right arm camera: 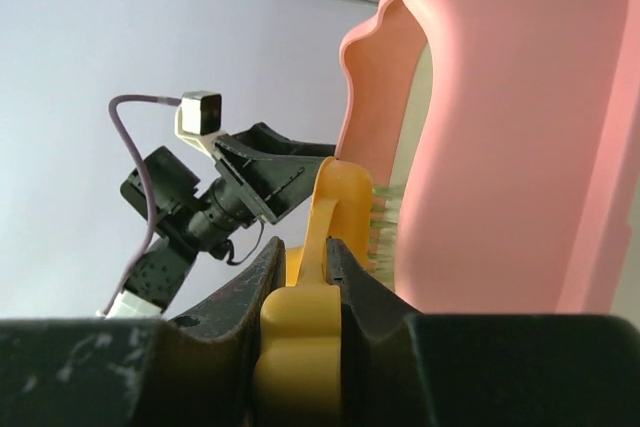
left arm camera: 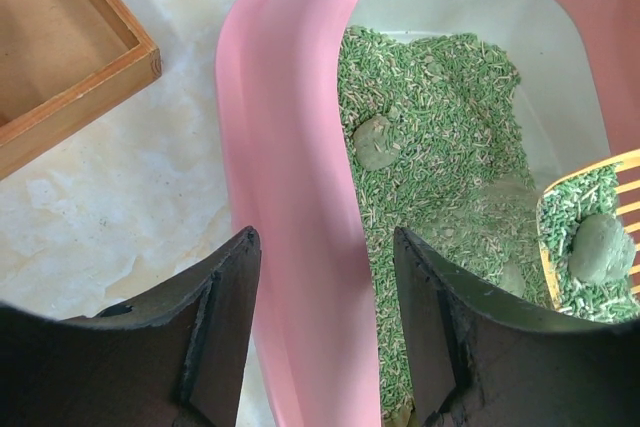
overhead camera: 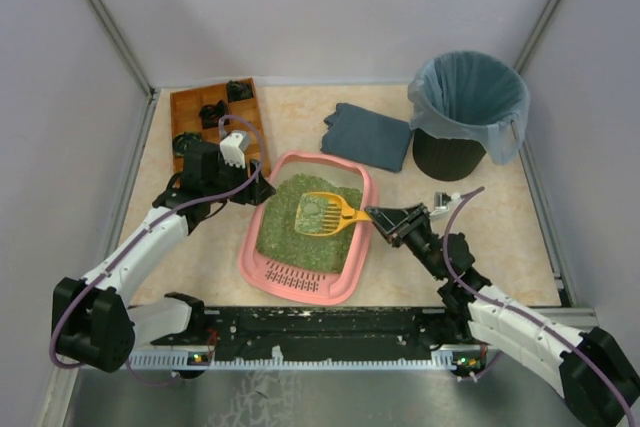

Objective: Clean the litter box

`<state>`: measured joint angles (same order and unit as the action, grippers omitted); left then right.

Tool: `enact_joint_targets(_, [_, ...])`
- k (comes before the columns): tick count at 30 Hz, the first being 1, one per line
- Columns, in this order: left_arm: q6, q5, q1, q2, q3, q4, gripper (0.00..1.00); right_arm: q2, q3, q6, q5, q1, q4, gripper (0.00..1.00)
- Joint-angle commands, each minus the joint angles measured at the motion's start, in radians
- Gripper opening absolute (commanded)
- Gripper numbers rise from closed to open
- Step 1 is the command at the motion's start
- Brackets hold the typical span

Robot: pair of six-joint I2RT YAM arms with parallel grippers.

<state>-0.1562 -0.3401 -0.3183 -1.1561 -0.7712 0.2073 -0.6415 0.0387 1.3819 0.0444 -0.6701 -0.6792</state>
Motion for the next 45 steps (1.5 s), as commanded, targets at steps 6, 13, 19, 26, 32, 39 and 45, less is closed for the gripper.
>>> enact_joint_targets(6, [0.008, 0.004, 0.004, 0.009, -0.010, -0.019, 0.61, -0.071, -0.007, 0.085, -0.044, 0.066, -0.206, 0.00])
enact_joint_targets(13, [0.009, -0.004, 0.005, 0.003, -0.014, -0.022, 0.60, -0.156, 0.027, 0.073, -0.186, 0.106, -0.314, 0.00])
enact_joint_targets(19, [0.005, 0.003, 0.006, 0.018, 0.001, -0.032, 0.59, -0.128, 0.065, 0.055, -0.179, 0.078, -0.229, 0.00])
enact_joint_targets(26, [0.007, 0.004, 0.008, 0.013, -0.006, -0.014, 0.60, -0.084, 0.005, 0.124, -0.141, 0.134, -0.213, 0.00])
enact_joint_targets(32, [0.007, -0.003, 0.008, 0.003, -0.015, -0.023, 0.61, -0.145, 0.084, 0.052, -0.242, 0.128, -0.217, 0.00])
enact_joint_targets(39, [0.000, -0.001, 0.010, 0.018, 0.008, -0.047, 0.61, -0.183, 0.157, 0.009, -0.276, 0.076, -0.177, 0.00])
enact_joint_targets(45, [0.006, 0.000, 0.011, 0.006, -0.009, -0.011, 0.61, -0.163, 0.070, 0.107, -0.220, 0.181, -0.208, 0.00])
